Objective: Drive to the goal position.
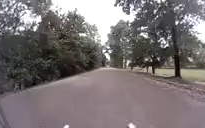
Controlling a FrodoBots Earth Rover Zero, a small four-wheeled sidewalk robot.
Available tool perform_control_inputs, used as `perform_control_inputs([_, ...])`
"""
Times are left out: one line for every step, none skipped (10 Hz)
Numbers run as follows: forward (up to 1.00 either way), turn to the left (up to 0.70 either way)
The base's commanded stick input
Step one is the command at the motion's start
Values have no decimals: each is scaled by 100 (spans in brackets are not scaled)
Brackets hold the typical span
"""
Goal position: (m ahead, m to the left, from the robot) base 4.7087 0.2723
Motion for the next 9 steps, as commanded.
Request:
perform_control_inputs([70,0])
perform_control_inputs([70,0])
perform_control_inputs([70,0])
perform_control_inputs([70,0])
perform_control_inputs([70,0])
perform_control_inputs([70,0])
perform_control_inputs([70,0])
perform_control_inputs([70,0])
perform_control_inputs([70,0])
